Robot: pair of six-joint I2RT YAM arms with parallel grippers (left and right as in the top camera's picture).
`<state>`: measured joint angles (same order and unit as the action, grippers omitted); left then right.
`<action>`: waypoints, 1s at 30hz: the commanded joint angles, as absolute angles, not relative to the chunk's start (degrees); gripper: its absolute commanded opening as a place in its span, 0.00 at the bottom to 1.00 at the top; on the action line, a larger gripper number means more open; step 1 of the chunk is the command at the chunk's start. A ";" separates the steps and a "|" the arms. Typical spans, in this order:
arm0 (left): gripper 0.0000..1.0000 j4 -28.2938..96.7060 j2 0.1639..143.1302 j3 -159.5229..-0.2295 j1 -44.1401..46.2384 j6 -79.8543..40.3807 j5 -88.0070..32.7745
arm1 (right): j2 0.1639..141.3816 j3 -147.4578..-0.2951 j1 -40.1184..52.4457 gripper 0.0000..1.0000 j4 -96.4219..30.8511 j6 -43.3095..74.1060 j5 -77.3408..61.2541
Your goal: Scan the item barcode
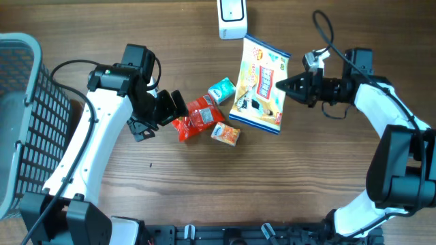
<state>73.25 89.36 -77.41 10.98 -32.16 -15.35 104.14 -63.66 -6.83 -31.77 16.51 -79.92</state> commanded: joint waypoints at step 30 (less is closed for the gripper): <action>1.00 24.99 113.23 -70.35 38.92 -35.81 -43.07 | 96.73 -76.84 -7.51 0.90 -68.55 6.39 -25.10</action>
